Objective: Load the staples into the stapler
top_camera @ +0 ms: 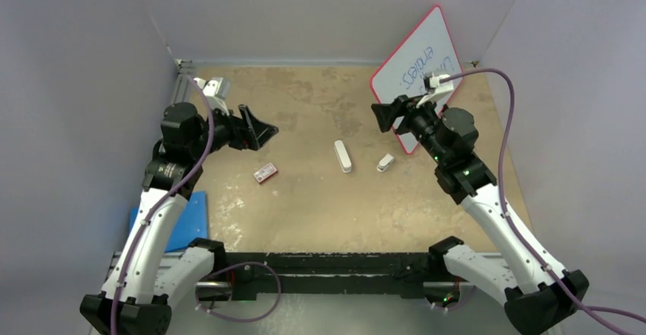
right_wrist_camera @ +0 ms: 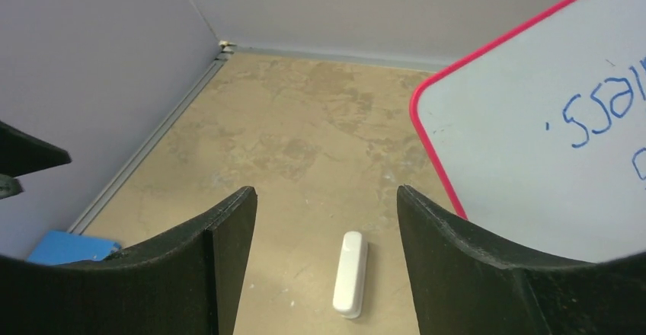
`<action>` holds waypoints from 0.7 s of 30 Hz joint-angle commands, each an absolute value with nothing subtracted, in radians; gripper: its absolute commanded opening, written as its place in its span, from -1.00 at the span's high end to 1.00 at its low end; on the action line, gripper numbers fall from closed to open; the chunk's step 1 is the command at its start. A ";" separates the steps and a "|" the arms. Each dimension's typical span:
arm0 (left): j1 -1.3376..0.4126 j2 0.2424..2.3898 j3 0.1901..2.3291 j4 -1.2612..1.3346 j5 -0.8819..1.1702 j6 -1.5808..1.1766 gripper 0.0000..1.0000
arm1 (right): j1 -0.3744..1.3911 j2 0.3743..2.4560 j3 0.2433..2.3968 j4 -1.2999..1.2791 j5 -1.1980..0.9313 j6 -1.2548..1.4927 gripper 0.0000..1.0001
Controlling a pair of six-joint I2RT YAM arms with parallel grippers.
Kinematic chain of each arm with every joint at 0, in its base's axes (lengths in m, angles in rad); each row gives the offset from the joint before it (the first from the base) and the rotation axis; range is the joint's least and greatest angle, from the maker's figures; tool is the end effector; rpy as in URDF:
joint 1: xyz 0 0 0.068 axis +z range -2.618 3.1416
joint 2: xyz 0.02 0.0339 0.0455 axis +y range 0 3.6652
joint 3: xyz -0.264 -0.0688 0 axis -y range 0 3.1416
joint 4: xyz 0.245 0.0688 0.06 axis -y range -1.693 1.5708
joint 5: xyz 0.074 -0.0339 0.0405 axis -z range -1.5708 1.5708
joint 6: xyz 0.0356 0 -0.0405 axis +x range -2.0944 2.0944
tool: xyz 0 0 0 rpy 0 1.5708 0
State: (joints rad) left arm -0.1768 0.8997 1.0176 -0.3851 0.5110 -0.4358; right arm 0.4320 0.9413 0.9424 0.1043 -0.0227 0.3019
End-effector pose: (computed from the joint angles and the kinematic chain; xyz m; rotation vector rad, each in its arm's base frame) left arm 0.1873 -0.0512 0.3809 0.1275 1.8933 -0.8917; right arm 0.1981 0.0922 0.3987 -0.1160 1.4906 0.6119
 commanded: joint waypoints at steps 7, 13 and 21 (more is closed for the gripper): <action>-0.170 0.811 0.867 -0.320 0.684 -0.594 -0.64 | 0.604 1.019 0.986 0.251 -0.190 0.223 -0.52; -0.170 0.806 0.859 -0.491 0.472 -0.699 -0.64 | 0.800 1.225 1.099 0.236 -0.269 0.042 -0.61; -0.168 0.841 0.869 -0.670 0.254 -0.832 -0.64 | 0.906 1.511 1.215 0.107 -0.350 -0.317 -0.57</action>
